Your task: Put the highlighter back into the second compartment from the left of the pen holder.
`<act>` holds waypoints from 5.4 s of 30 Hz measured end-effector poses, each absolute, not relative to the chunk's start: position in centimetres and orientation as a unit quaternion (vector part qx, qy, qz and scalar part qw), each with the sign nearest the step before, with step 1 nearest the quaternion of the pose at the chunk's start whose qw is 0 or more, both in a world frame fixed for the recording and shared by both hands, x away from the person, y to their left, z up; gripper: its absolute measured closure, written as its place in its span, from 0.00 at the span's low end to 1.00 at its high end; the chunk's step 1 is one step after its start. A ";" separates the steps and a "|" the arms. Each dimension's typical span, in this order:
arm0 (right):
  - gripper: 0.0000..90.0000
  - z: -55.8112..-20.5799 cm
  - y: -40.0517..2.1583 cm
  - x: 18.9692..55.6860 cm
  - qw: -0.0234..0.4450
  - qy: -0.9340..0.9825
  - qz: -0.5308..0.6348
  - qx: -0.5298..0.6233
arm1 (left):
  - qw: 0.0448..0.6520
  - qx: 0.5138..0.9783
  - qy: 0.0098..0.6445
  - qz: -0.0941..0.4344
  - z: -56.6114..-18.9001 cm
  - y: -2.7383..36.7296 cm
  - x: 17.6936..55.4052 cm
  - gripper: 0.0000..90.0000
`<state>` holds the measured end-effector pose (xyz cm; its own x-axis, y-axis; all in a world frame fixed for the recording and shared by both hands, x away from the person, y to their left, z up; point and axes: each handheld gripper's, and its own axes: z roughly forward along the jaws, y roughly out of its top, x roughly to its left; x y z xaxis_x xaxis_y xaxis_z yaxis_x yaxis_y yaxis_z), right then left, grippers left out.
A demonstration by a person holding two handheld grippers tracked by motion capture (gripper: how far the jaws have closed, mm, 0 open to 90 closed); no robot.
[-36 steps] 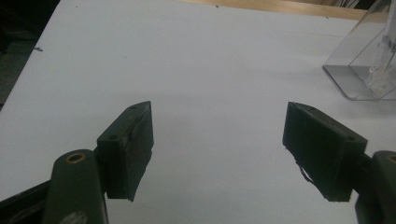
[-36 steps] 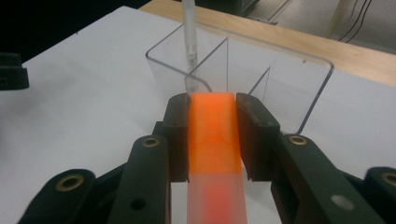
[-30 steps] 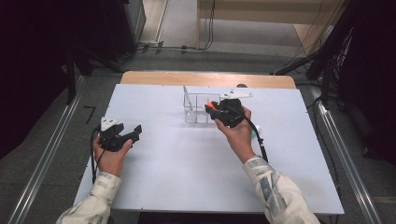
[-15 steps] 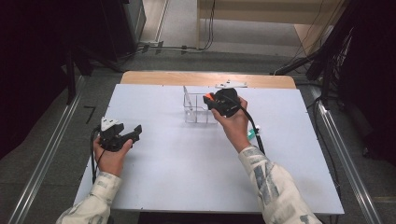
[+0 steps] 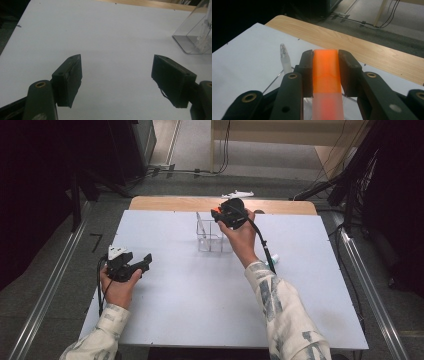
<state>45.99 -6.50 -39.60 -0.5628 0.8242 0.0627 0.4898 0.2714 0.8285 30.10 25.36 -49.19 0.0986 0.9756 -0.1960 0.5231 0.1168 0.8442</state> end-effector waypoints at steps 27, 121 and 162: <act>0.72 -39.7 -4.5 48.1 0.197 0.760 0.434 0.442 | 0.426 0.606 0.617 0.264 -49.2 25.5 30.0 0.28; 0.49 -41.5 -9.2 42.9 0.209 0.754 0.446 0.435 | 0.422 0.610 0.615 0.265 -49.2 25.2 30.0 0.28; 0.41 -43.3 -17.1 38.5 0.225 0.729 0.442 0.472 | 0.420 0.613 0.615 0.266 -49.2 25.1 29.9 0.28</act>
